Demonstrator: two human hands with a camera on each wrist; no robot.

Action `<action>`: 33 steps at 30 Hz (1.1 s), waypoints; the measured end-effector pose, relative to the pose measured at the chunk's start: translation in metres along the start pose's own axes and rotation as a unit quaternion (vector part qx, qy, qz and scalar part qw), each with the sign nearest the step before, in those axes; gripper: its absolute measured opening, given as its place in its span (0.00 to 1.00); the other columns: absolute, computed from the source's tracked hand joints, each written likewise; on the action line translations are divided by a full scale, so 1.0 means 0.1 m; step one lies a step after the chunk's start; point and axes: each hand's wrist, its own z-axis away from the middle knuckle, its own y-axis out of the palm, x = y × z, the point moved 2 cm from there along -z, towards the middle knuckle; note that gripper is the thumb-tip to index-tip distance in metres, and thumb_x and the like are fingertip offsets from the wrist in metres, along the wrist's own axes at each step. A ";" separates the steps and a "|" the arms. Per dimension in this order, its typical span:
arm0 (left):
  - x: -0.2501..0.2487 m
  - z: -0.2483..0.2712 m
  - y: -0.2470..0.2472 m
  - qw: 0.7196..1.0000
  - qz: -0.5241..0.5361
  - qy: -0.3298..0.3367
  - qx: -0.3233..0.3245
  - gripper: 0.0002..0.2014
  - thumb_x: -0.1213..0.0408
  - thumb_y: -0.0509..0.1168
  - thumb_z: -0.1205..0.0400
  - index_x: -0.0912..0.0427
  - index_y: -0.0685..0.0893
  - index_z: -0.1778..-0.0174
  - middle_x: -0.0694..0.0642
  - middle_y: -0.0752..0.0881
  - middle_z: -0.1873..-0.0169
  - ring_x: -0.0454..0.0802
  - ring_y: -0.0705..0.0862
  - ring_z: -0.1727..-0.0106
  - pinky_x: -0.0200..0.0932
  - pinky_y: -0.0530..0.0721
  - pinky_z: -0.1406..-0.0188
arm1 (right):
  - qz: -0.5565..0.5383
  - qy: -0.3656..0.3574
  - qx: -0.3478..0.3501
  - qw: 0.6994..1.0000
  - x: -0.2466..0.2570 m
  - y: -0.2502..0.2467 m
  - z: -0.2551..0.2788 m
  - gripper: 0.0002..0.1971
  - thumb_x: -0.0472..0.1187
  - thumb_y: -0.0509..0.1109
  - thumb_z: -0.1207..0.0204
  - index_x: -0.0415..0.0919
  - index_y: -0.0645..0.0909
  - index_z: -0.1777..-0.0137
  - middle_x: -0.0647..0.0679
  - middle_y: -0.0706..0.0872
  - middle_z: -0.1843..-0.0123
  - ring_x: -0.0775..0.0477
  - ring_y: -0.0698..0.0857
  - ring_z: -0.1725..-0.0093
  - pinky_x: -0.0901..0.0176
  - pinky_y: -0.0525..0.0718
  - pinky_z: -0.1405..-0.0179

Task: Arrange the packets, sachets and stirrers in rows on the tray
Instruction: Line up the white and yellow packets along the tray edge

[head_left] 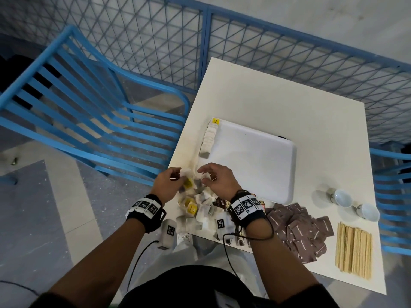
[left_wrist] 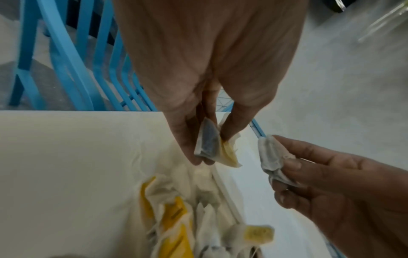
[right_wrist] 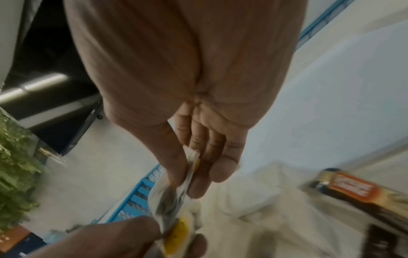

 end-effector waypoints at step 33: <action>-0.43 0.24 0.06 0.969 0.222 -0.049 0.097 0.07 0.74 0.72 0.19 0.65 0.85 0.46 0.65 0.90 0.57 0.52 0.89 0.61 0.47 0.90 0.63 | -0.019 0.047 -0.056 0.997 0.17 0.03 -0.18 0.09 0.35 0.72 0.25 0.49 0.90 0.57 0.57 0.86 0.67 0.55 0.85 0.64 0.56 0.88 0.53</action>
